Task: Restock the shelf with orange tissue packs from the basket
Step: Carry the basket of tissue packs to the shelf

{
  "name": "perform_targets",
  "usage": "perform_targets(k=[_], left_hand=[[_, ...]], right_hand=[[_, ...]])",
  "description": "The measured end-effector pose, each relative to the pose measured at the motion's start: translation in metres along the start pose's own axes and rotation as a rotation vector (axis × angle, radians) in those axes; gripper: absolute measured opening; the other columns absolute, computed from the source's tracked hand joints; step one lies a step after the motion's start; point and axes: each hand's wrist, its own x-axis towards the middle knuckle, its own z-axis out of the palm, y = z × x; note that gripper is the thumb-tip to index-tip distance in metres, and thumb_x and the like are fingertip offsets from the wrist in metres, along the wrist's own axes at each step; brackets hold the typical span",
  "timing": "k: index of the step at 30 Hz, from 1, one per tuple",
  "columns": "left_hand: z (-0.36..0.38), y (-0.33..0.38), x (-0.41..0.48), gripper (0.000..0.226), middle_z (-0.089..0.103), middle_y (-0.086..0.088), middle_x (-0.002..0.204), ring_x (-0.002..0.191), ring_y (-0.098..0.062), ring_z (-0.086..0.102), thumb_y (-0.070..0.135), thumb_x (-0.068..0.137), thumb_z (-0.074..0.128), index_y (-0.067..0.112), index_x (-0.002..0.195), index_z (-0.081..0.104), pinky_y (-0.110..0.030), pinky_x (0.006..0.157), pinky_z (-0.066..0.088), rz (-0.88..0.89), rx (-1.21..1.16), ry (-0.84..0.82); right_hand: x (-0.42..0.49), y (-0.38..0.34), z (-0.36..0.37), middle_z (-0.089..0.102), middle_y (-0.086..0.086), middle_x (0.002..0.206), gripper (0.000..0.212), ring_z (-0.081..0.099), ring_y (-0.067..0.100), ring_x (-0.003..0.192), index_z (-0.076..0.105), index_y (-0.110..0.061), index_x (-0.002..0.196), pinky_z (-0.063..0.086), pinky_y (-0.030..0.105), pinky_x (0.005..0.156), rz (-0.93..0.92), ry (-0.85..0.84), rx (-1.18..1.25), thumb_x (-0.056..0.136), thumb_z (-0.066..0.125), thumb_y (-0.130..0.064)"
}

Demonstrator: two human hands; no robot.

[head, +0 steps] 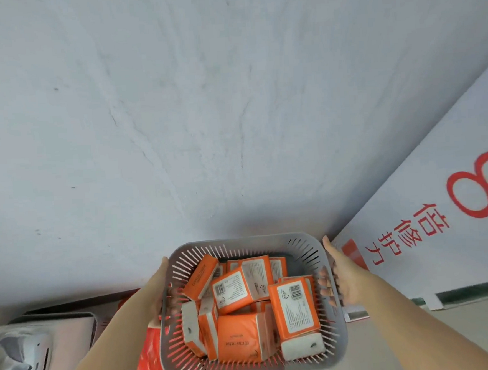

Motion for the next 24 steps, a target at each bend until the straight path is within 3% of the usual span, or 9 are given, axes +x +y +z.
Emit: perform_targets(k=[5, 8, 11, 13, 17, 21, 24], left_hand=[[0.009, 0.009, -0.067, 0.079, 0.045, -0.006, 0.044, 0.036, -0.017, 0.043, 0.082, 0.079, 0.033, 0.011, 0.046, 0.043, -0.021, 0.044, 0.039, 0.076, 0.040, 0.004], [0.027, 0.006, -0.110, 0.072, 0.044, -0.004, 0.048, 0.041, -0.017, 0.042, 0.082, 0.077, 0.036, 0.015, 0.053, 0.041, -0.023, 0.049, 0.038, 0.127, 0.100, -0.022], [0.057, -0.003, -0.153, 0.071, 0.042, -0.005, 0.048, 0.043, -0.016, 0.042, 0.081, 0.078, 0.036, 0.015, 0.053, 0.039, -0.025, 0.051, 0.038, 0.180, 0.171, -0.057], [0.083, -0.013, -0.179, 0.073, 0.039, -0.005, 0.046, 0.040, -0.016, 0.040, 0.080, 0.081, 0.030, 0.015, 0.049, 0.036, -0.023, 0.048, 0.035, 0.223, 0.265, -0.071], [0.138, -0.045, -0.226, 0.072, 0.039, -0.006, 0.052, 0.045, -0.018, 0.038, 0.080, 0.082, 0.030, 0.015, 0.051, 0.036, -0.026, 0.050, 0.037, 0.248, 0.372, -0.121], [0.200, -0.093, -0.262, 0.068, 0.040, -0.004, 0.054, 0.045, -0.018, 0.039, 0.076, 0.084, 0.037, 0.014, 0.055, 0.040, -0.024, 0.048, 0.039, 0.267, 0.395, -0.207], [0.257, -0.137, -0.287, 0.066, 0.046, -0.005, 0.042, 0.037, -0.018, 0.044, 0.070, 0.089, 0.035, 0.014, 0.056, 0.045, -0.019, 0.045, 0.041, 0.264, 0.506, -0.239]], right_hand=[[-0.056, 0.015, -0.026, 0.061, 0.010, 0.066, 0.070, 0.056, 0.026, 0.065, 0.056, -0.011, 0.071, 0.049, 0.036, 0.075, -0.052, 0.036, 0.044, 0.066, 0.054, -0.081], [-0.095, 0.039, -0.053, 0.063, 0.010, 0.064, 0.071, 0.058, 0.025, 0.062, 0.057, -0.009, 0.068, 0.049, 0.033, 0.071, -0.078, 0.075, 0.070, 0.069, 0.051, -0.080], [-0.131, 0.072, -0.091, 0.069, 0.015, 0.091, 0.077, 0.063, 0.029, 0.077, 0.063, -0.006, 0.098, 0.053, 0.035, 0.072, -0.100, 0.092, 0.123, 0.070, 0.056, -0.077], [-0.157, 0.097, -0.119, 0.070, 0.017, 0.103, 0.081, 0.066, 0.031, 0.087, 0.062, -0.006, 0.105, 0.053, 0.040, 0.080, -0.107, 0.068, 0.152, 0.067, 0.059, -0.077], [-0.197, 0.152, -0.185, 0.067, 0.010, 0.076, 0.067, 0.064, 0.026, 0.073, 0.060, -0.009, 0.088, 0.051, 0.035, 0.071, -0.128, 0.108, 0.225, 0.066, 0.065, -0.072], [-0.234, 0.216, -0.251, 0.062, 0.012, 0.089, 0.066, 0.059, 0.028, 0.081, 0.057, -0.011, 0.102, 0.048, 0.037, 0.071, -0.148, 0.163, 0.280, 0.072, 0.061, -0.071], [-0.257, 0.268, -0.304, 0.058, 0.009, 0.071, 0.062, 0.056, 0.023, 0.063, 0.058, -0.010, 0.081, 0.048, 0.031, 0.065, -0.140, 0.205, 0.349, 0.076, 0.057, -0.071]])
